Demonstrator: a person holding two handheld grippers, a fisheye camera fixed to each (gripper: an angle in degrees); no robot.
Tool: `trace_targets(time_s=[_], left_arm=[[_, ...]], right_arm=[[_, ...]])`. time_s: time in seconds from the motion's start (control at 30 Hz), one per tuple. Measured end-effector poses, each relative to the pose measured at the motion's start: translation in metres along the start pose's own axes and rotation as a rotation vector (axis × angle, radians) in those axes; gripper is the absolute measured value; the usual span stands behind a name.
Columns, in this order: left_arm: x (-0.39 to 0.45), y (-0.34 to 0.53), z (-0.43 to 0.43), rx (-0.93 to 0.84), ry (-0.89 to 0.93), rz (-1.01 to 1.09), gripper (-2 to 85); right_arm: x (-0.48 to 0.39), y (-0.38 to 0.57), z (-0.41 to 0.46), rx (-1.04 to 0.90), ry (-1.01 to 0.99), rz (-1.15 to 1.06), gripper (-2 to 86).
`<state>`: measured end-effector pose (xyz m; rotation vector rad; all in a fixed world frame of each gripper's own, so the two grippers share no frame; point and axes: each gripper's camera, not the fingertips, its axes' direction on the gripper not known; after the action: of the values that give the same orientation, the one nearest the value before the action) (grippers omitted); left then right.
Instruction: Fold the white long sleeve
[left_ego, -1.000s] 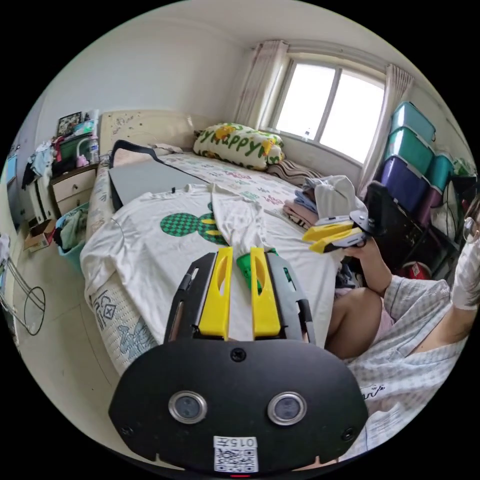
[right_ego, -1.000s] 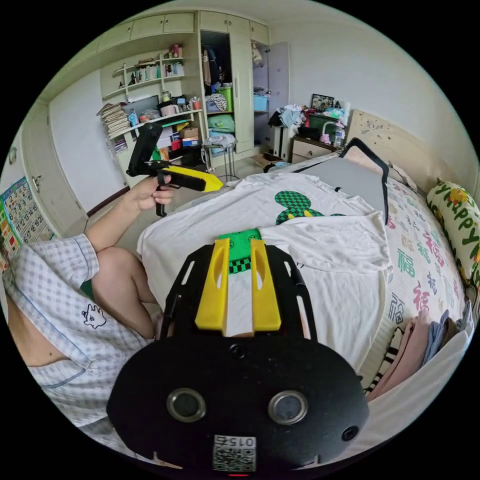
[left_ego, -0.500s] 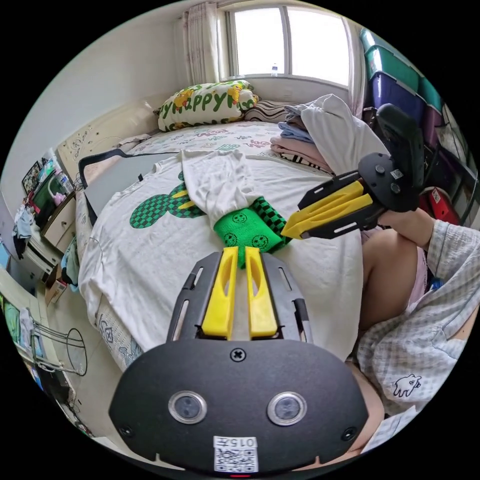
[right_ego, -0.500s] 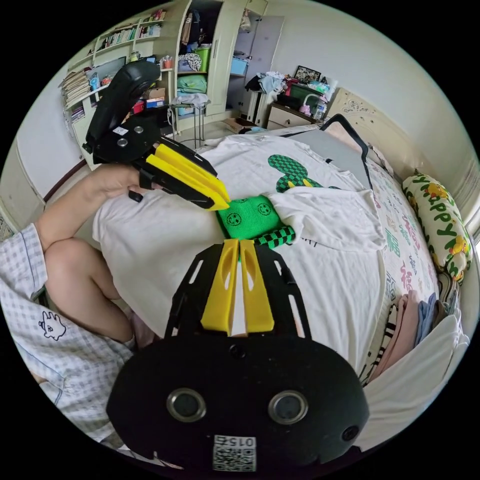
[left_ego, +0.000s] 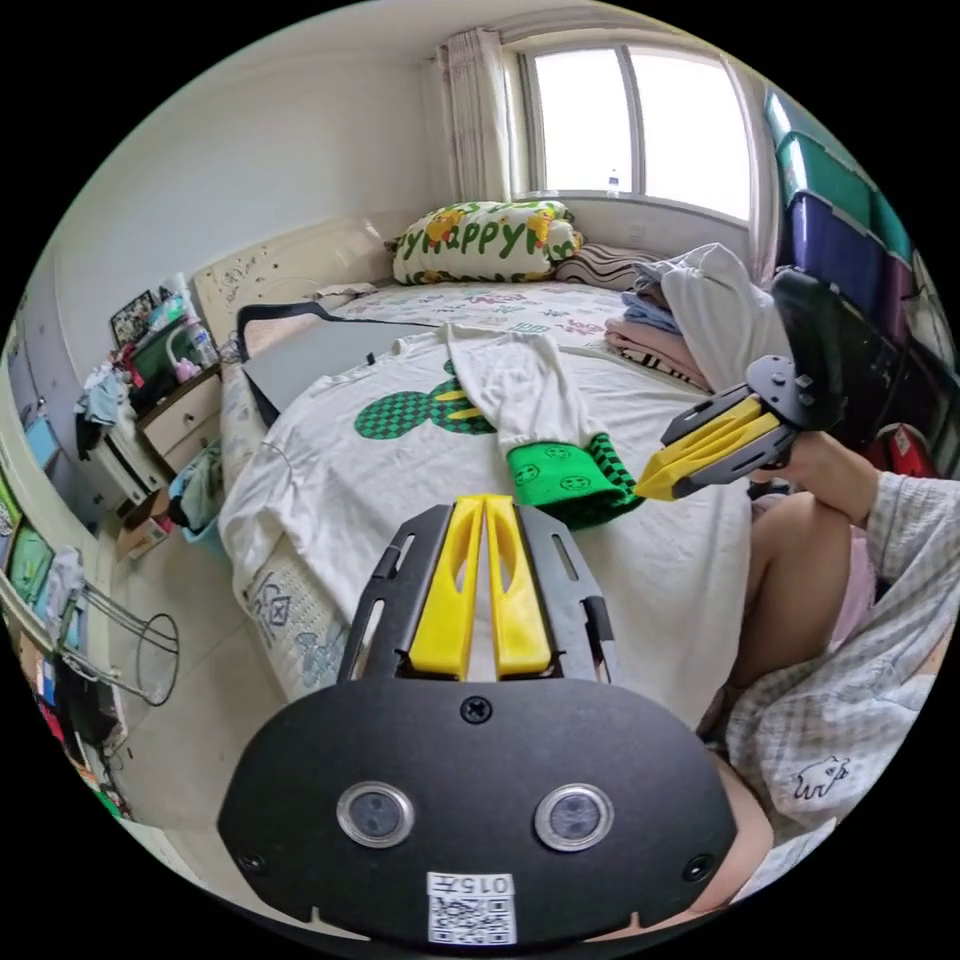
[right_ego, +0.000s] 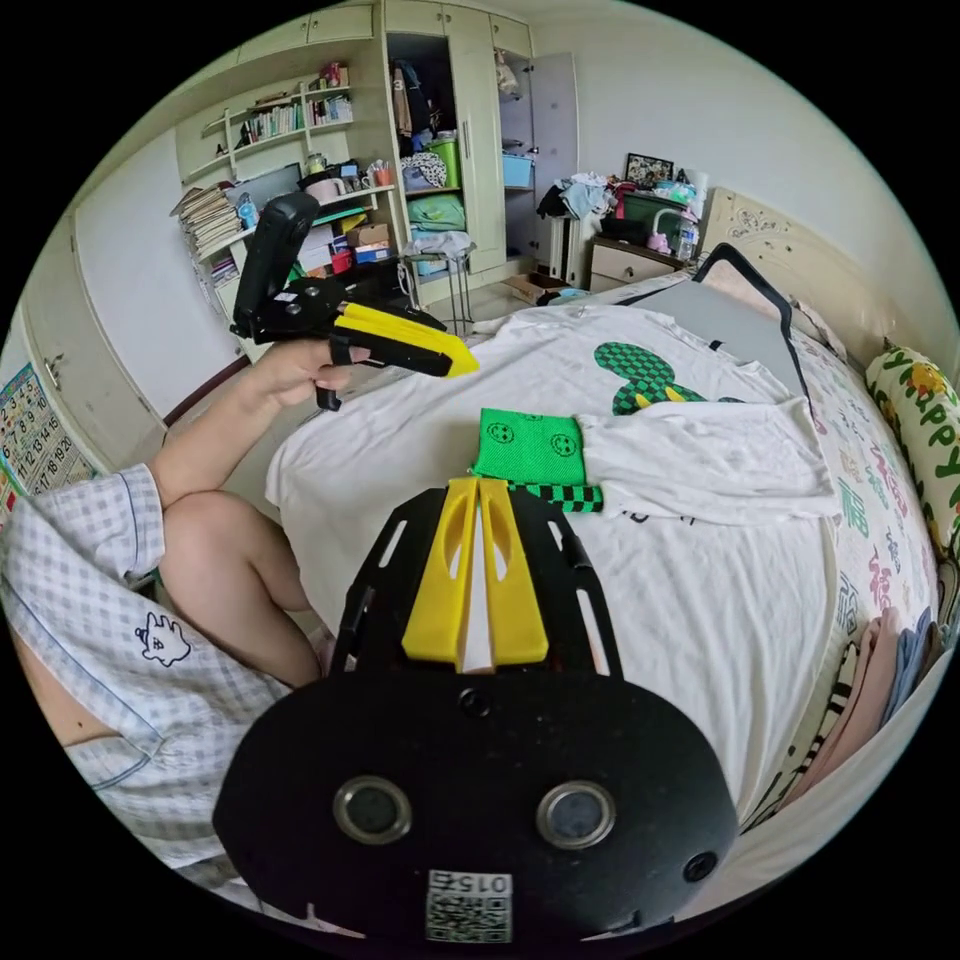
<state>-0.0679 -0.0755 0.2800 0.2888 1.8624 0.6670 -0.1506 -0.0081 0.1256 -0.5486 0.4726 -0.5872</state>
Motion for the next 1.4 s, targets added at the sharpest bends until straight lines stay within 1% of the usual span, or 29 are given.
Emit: trace_targets(time_s=[0.1,0.13,0.17,0.2,0.27,0.33,0.43,0.47,0.53,0.7,0.8,0.87,0.93,1.0,1.07,1.1,1.17,1.2,1.37,1.4], left_arm=[[0.006,-0.002,0.002,0.03,0.141,0.038,6.4],[0.009,-0.004,0.006,0.03,0.219,0.063,10.2],[0.013,-0.009,0.013,-0.015,0.24,0.082,10.8],[0.016,-0.011,0.017,-0.038,0.219,0.088,11.1],[0.029,-0.016,0.031,-0.094,0.096,0.13,10.1],[0.038,-0.019,0.037,-0.124,0.021,0.152,8.4],[0.047,-0.02,0.04,-0.117,-0.078,0.173,5.1],[0.048,-0.02,0.038,-0.104,-0.11,0.159,2.7],[0.046,-0.018,0.034,-0.075,-0.153,0.139,0.8],[0.032,-0.014,0.024,-0.051,-0.066,0.083,-0.1],[0.021,-0.014,0.019,-0.036,0.023,0.007,-0.3],[0.014,-0.02,0.021,-0.026,0.159,-0.057,-0.5],[0.018,-0.026,0.021,-0.016,0.152,-0.046,-0.6],[0.024,-0.031,0.02,-0.009,0.117,-0.018,-0.6],[0.03,-0.035,0.022,-0.021,0.094,0.013,-0.6],[0.03,-0.035,0.023,-0.025,0.088,0.017,-0.6],[0.028,-0.032,0.026,-0.042,0.064,0.017,-0.6],[0.026,-0.031,0.027,-0.046,0.058,0.014,-0.6],[0.007,-0.028,0.027,-0.053,0.067,-0.028,-0.6],[0.006,-0.029,0.026,-0.05,0.065,-0.029,-0.6]], right_arm=[[0.002,0.007,-0.006,0.027,0.006,0.001,-1.0],[0.004,0.009,-0.012,0.055,0.007,0.015,-1.0],[0.008,0.012,-0.018,0.08,-0.005,0.031,-1.0],[0.009,0.013,-0.02,0.09,-0.016,0.037,-1.0],[0.015,0.019,-0.026,0.119,-0.057,0.058,-1.0],[0.018,0.022,-0.027,0.116,-0.075,0.07,-1.0],[0.02,0.025,-0.029,0.112,-0.077,0.064,-1.0],[0.02,0.027,-0.03,0.111,-0.07,0.056,-1.0],[0.02,0.029,-0.033,0.118,-0.07,0.049,-0.9],[0.025,0.031,-0.037,0.117,-0.004,0.058,0.0],[0.026,0.027,-0.03,0.056,0.006,0.059,6.7],[0.02,0.017,-0.021,0.028,0.055,0.057,13.0],[0.015,0.01,-0.015,0.024,0.074,0.047,13.5],[0.011,0.003,-0.009,0.009,0.126,0.033,13.0],[0.011,0.0,-0.003,-0.017,0.27,0.009,8.9],[0.012,0.0,-0.002,-0.03,0.293,-0.005,7.8],[0.02,0.005,-0.007,-0.011,0.333,-0.018,0.8],[0.023,0.006,-0.01,-0.004,0.324,-0.019,0.4],[0.055,0.012,-0.029,0.033,0.107,0.046,-0.9],[0.057,0.012,-0.031,0.037,0.091,0.046,-0.9]])
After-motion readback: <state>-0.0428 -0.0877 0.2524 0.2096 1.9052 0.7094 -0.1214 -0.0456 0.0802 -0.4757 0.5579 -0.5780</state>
